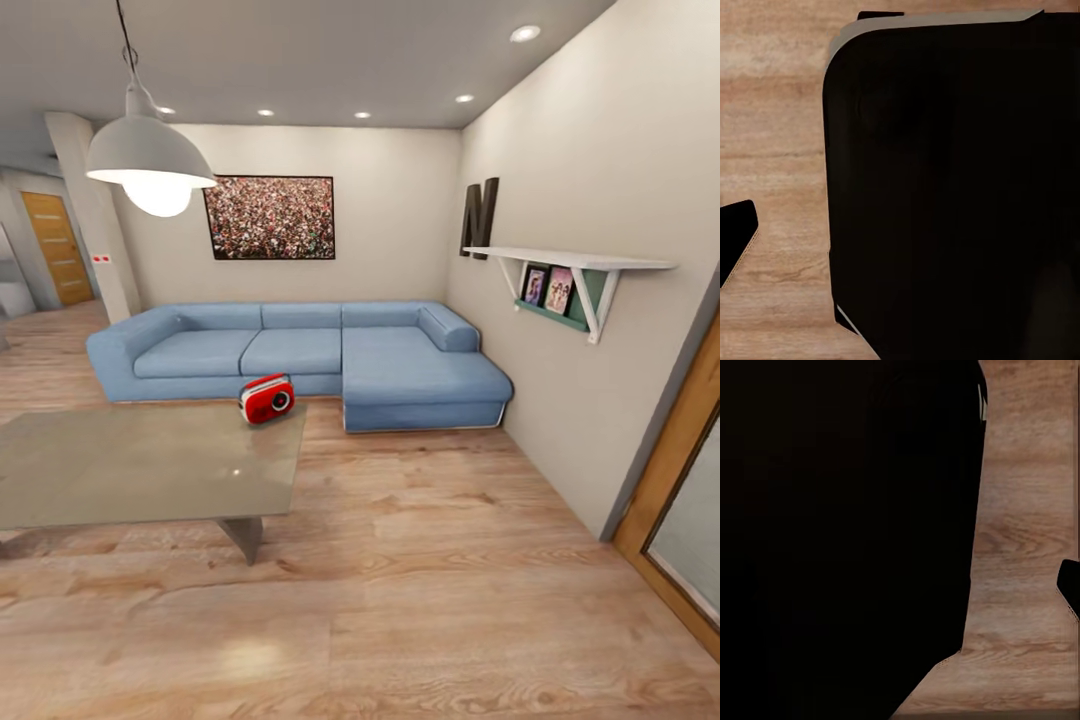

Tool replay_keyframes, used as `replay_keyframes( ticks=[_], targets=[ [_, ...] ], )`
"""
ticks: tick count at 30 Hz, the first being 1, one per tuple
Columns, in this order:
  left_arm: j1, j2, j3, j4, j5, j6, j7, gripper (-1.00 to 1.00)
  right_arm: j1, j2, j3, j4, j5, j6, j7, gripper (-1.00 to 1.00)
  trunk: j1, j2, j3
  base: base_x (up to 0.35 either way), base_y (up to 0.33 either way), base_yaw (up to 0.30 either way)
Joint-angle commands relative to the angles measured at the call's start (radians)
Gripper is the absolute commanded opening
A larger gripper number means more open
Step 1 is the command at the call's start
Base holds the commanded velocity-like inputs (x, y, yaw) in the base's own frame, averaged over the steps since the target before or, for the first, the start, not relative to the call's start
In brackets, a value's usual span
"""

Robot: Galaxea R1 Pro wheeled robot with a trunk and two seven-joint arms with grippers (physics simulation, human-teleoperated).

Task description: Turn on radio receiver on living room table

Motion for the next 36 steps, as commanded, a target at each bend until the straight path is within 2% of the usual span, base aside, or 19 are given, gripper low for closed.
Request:
replay_keyframes(
  ticks=[1,18,28,36],
  targets=[
    [0.000,0.000,0.000,0.000,0.000,0.000,0.000,1.00,0.000,0.000,0.000,0.000,0.000,0.000,0.000,1.00,0.000,0.000,0.000,0.315,0.000,0.000],
    [0.000,-0.001,0.000,0.000,0.001,0.000,0.001,1.00,0.000,0.000,-0.001,0.000,0.000,0.002,-0.011,1.00,0.000,0.000,0.000,0.320,0.000,-0.001],
    [0.000,-0.001,0.000,0.000,0.001,0.000,0.001,1.00,-0.001,0.001,-0.001,0.000,0.000,0.002,-0.011,1.00,0.000,0.000,0.003,0.321,0.000,-0.195],
    [0.000,-0.001,0.000,0.000,0.001,0.000,0.001,1.00,0.000,0.000,-0.003,0.000,0.000,0.002,-0.011,1.00,0.000,0.000,0.004,0.321,0.000,-0.045]
  ],
)
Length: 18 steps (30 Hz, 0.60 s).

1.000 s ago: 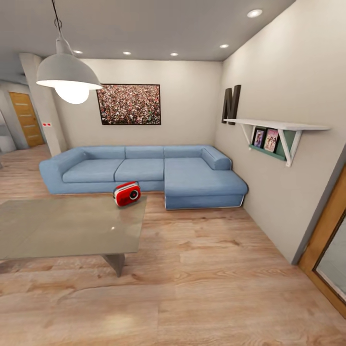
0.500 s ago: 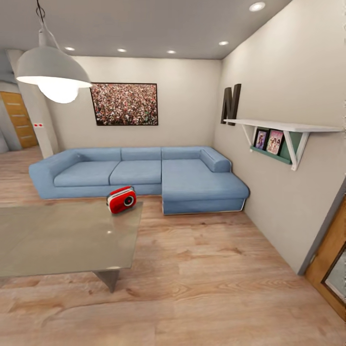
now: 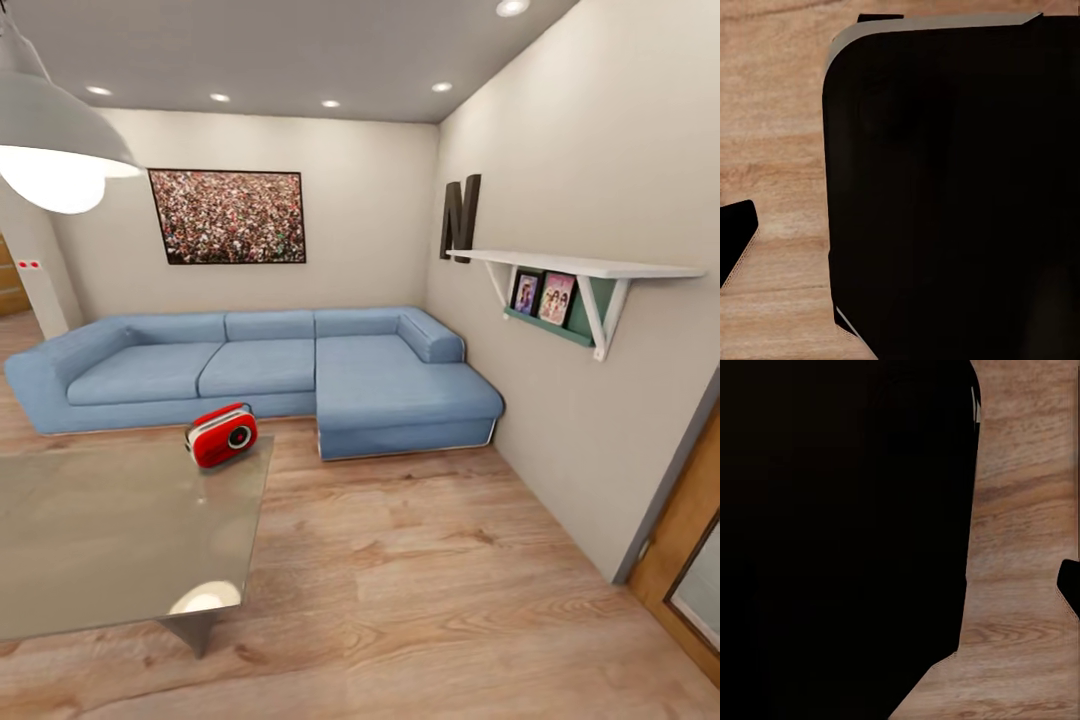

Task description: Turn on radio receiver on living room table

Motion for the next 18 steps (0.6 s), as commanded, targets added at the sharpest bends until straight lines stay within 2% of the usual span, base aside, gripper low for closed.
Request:
replay_keyframes(
  ticks=[1,18],
  targets=[
    [0.000,0.000,0.000,0.000,0.000,0.000,0.000,1.00,0.000,0.000,0.000,0.000,0.000,0.000,0.000,1.00,0.000,0.000,0.000,0.321,0.000,-0.006],
    [0.000,0.000,0.001,0.000,0.002,0.002,0.001,1.00,0.000,0.001,0.001,0.000,0.000,0.000,0.002,1.00,0.000,0.000,0.000,0.321,0.000,-0.001]
  ],
)
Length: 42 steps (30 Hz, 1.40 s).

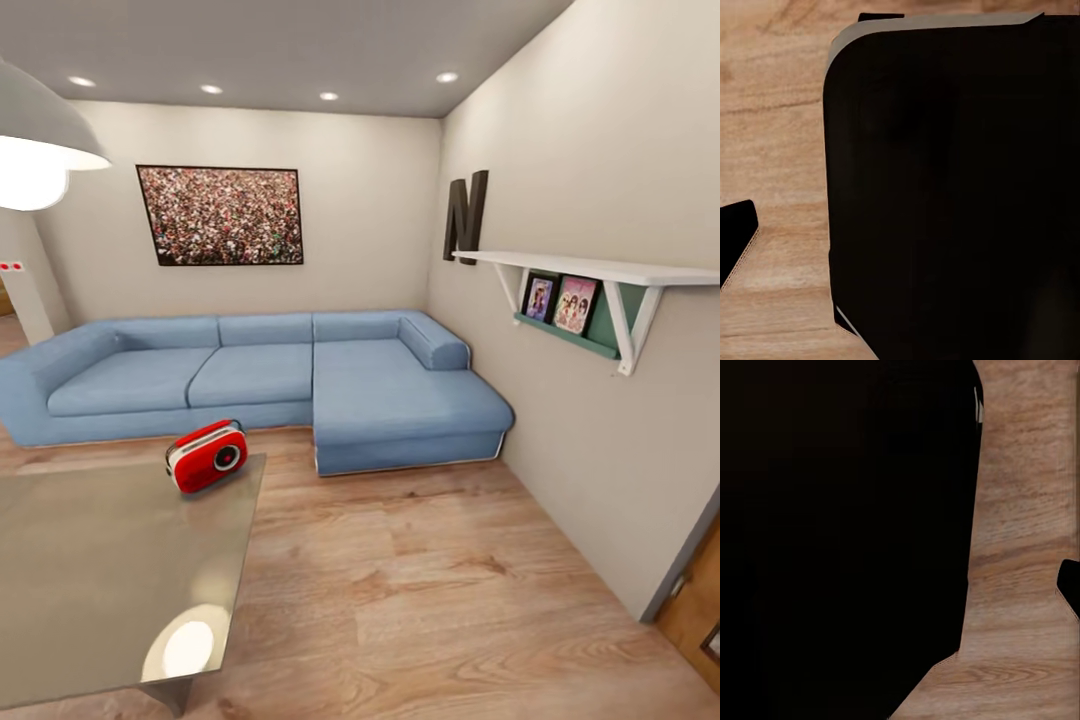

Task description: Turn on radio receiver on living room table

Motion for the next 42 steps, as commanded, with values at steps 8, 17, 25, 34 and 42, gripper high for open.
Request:
replay_keyframes(
  ticks=[8,17,25,34,42],
  targets=[
    [0.000,0.000,0.000,0.000,0.010,0.000,0.000,1.00,0.000,0.000,0.000,0.000,0.000,0.000,0.001,1.00,0.000,0.000,0.000,0.321,-0.045,0.000],
    [0.000,0.001,-0.002,0.000,0.040,0.000,0.000,1.00,0.000,0.000,0.000,0.000,0.000,0.000,0.002,1.00,0.000,0.000,0.000,0.320,-0.100,0.000],
    [0.000,0.001,-0.003,0.000,0.041,0.000,0.000,1.00,0.000,0.000,0.000,0.000,0.000,0.000,0.002,1.00,0.000,0.000,0.000,0.318,-0.117,0.000],
    [0.000,0.002,-0.003,0.000,0.041,0.000,0.000,1.00,0.000,0.000,0.000,0.000,0.010,0.000,0.001,1.00,0.000,0.000,0.000,0.318,-0.117,0.000],
    [0.000,0.004,-0.003,0.000,0.095,0.008,0.000,1.00,0.000,0.000,-0.001,0.000,0.045,-0.001,-0.001,1.00,0.000,0.000,0.000,0.320,-0.043,0.000]
  ],
)
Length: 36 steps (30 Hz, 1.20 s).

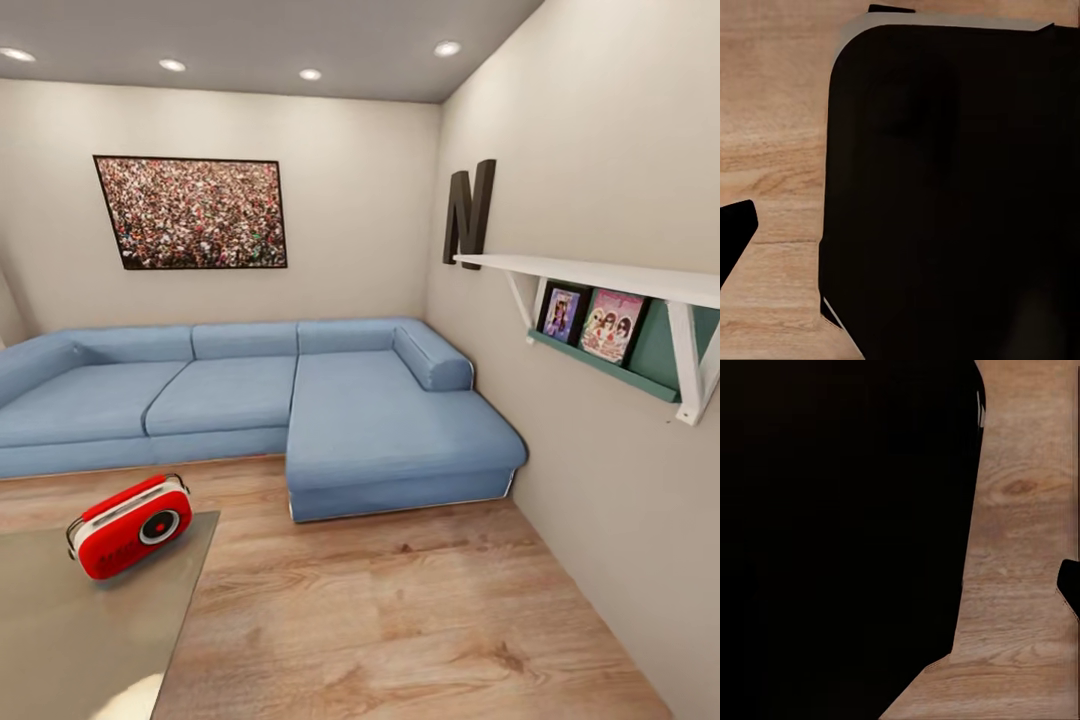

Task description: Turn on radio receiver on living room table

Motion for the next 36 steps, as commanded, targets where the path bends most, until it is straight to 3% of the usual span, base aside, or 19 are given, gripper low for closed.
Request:
replay_keyframes(
  ticks=[1,36],
  targets=[
    [0.000,0.000,0.000,0.000,0.008,0.000,0.000,1.00,0.000,0.000,0.000,0.000,0.000,0.000,0.000,1.00,0.000,0.000,0.000,0.322,-0.001,0.000],
    [0.000,0.000,-0.001,0.000,0.013,0.001,0.000,1.00,0.000,-0.001,-0.001,0.000,0.001,0.001,0.000,1.00,0.000,0.000,0.000,0.323,0.000,0.000]
  ],
)
